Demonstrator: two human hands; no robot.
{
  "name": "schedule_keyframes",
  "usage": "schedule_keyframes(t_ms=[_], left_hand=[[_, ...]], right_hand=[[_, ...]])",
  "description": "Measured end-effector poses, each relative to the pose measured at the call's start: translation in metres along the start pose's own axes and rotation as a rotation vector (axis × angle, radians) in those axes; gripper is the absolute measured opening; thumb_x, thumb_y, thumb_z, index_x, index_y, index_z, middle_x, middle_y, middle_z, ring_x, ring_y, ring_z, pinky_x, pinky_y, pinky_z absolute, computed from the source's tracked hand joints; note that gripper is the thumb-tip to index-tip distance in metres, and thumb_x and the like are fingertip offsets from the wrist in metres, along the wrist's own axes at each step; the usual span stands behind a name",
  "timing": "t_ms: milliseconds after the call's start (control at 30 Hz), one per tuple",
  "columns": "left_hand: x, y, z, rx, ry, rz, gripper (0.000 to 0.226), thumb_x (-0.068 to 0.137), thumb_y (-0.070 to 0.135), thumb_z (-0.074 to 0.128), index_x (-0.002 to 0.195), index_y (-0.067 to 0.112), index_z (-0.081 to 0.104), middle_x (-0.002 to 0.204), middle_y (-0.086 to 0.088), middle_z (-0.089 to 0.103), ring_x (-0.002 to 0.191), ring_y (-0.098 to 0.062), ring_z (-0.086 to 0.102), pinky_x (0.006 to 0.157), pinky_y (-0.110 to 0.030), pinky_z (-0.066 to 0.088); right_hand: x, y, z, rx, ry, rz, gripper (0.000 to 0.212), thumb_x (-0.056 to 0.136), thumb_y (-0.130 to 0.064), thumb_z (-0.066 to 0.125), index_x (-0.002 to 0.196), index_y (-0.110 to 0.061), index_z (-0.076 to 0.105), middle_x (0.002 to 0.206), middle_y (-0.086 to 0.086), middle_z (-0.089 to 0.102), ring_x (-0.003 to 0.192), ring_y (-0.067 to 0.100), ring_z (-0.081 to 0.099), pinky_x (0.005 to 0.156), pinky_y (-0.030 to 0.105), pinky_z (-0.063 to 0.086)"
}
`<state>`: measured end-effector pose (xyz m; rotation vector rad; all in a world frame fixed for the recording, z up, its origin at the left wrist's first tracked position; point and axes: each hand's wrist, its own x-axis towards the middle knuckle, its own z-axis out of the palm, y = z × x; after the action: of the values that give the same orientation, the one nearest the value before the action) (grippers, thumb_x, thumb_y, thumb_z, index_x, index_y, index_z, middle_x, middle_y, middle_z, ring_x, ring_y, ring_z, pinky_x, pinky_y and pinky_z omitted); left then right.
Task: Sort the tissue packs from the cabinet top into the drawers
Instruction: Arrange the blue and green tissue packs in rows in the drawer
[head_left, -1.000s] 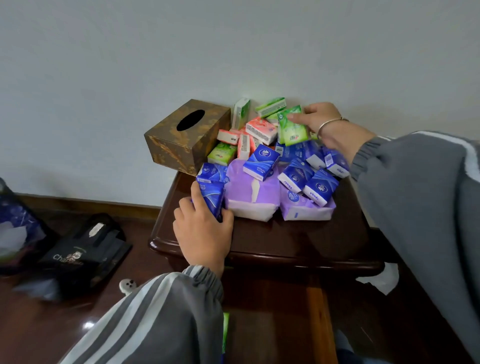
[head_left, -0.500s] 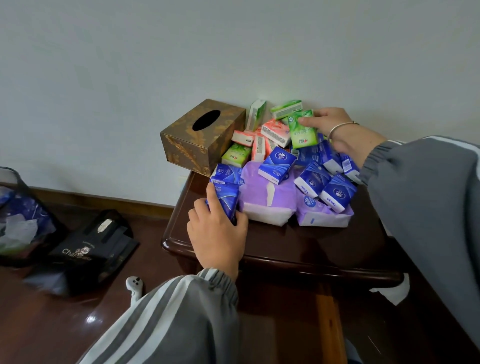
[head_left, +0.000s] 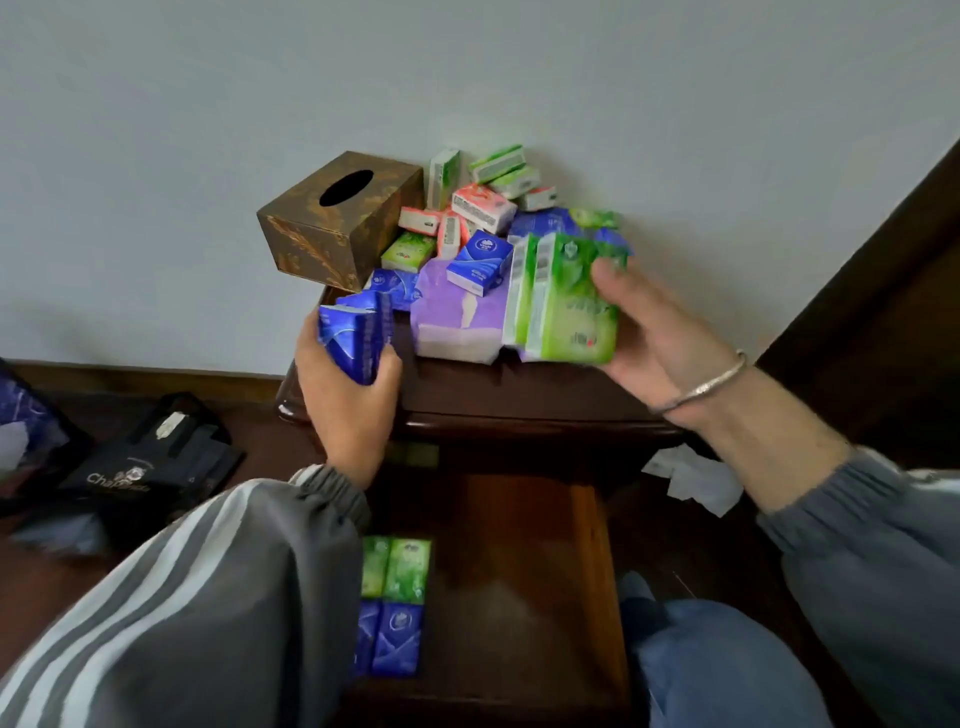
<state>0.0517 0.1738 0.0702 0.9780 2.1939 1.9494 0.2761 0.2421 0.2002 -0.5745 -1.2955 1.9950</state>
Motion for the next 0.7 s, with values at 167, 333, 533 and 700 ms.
schedule_keyframes(t_ms=[167, 333, 533, 700], left_hand=[[-0.067, -0.012, -0.066, -0.018, -0.172, -0.051, 0.071, 0.072, 0.041, 0.067, 0.135, 0.03, 0.036, 0.127, 0.007, 0.053, 0.114, -0.003, 0.055, 0.099, -0.026, 0.044], [-0.149, -0.038, -0.109, 0.189, -0.571, -0.217, 0.083, 0.07, 0.036, 0.077, 0.14, 0.033, 0.032, 0.128, 0.012, 0.054, 0.112, -0.005, 0.057, 0.096, -0.027, 0.045], [-0.192, -0.058, -0.081, 0.515, -0.838, -0.286, 0.095, 0.077, 0.037, 0.073, 0.151, 0.017, 0.016, 0.145, -0.007, 0.04, 0.13, -0.024, 0.043, 0.102, -0.032, 0.036], [-0.216, -0.07, -0.041, 0.854, -0.999, -0.327, 0.092, 0.081, 0.049, 0.06, 0.151, 0.024, 0.007, 0.137, -0.011, 0.043, 0.12, -0.032, 0.05, 0.095, -0.041, 0.043]], right_hand=[[-0.085, 0.093, -0.021, 0.129, 0.085, 0.236, 0.031, 0.08, -0.019, 0.059, 0.11, -0.011, 0.061, 0.112, 0.012, 0.068, 0.1, 0.02, 0.067, 0.077, 0.037, 0.056], [-0.106, 0.166, -0.042, 0.34, 0.316, 0.443, 0.039, 0.08, -0.024, 0.062, 0.118, -0.017, 0.059, 0.121, 0.011, 0.064, 0.107, 0.025, 0.064, 0.073, 0.041, 0.056], [-0.098, 0.192, -0.068, 0.238, 0.542, 0.472, 0.012, 0.087, -0.023, 0.062, 0.099, -0.024, 0.062, 0.108, 0.004, 0.067, 0.1, 0.021, 0.064, 0.076, 0.04, 0.053], [-0.101, 0.193, -0.082, 0.154, 0.64, 0.532, 0.022, 0.085, -0.025, 0.065, 0.107, -0.023, 0.059, 0.108, 0.004, 0.065, 0.098, 0.021, 0.063, 0.069, 0.037, 0.052]])
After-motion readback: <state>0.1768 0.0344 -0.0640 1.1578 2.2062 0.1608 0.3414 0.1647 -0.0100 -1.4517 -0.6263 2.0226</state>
